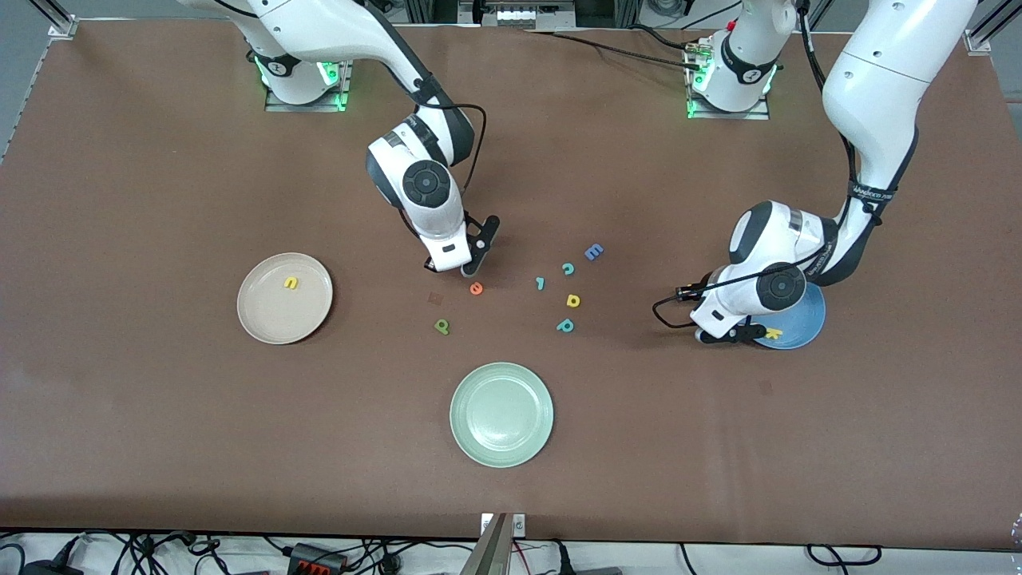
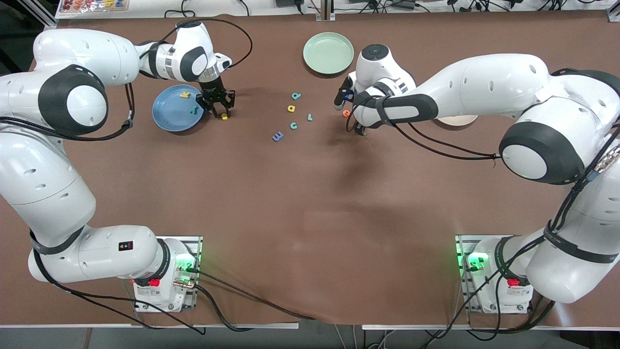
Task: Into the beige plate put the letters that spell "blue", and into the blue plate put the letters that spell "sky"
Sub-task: 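Grasp the s with the left gripper while the right gripper grasps the l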
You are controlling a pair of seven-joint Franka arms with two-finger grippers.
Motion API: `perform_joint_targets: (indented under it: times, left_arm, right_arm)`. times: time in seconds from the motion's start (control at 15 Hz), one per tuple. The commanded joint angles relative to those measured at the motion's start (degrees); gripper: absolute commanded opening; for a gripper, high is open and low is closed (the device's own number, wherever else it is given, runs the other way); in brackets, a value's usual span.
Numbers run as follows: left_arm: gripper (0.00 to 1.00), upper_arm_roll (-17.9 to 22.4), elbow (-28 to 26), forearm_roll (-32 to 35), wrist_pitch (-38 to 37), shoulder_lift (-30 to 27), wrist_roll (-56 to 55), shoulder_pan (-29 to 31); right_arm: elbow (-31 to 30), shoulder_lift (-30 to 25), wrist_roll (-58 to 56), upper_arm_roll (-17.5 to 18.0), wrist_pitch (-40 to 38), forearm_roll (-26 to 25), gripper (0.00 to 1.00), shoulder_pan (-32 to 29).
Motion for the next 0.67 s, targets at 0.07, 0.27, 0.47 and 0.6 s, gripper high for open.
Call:
perform_joint_targets:
  times: [0.07, 0.27, 0.47, 0.6]
  left_arm:
    - [0.46, -0.31, -0.59, 1.23, 1.83, 0.35, 0.59, 0.27]
    - [0.33, -0.31, -0.68, 1.23, 1.75, 0.35, 0.59, 0.09]
    - [0.26, -0.40, -1.73, 1.23, 1.40, 0.18, 0.76, 0.36]
    - [0.24, -0.49, -1.82, 1.23, 0.96, 0.09, 0.76, 0.18]
  right_arm:
    - [-1.30, 0.05, -1.57, 0.26, 1.09, -0.54, 0.47, 0.73]
    - [-1.30, 0.58, -2.02, 0.18, 1.27, -3.33, 0.43, 0.91]
    - [-1.13, 1.02, -1.58, 0.26, 1.97, -5.20, 0.42, 0.73]
    - [-1.13, 1.55, -1.40, 0.26, 2.76, -5.20, 0.41, 0.73]
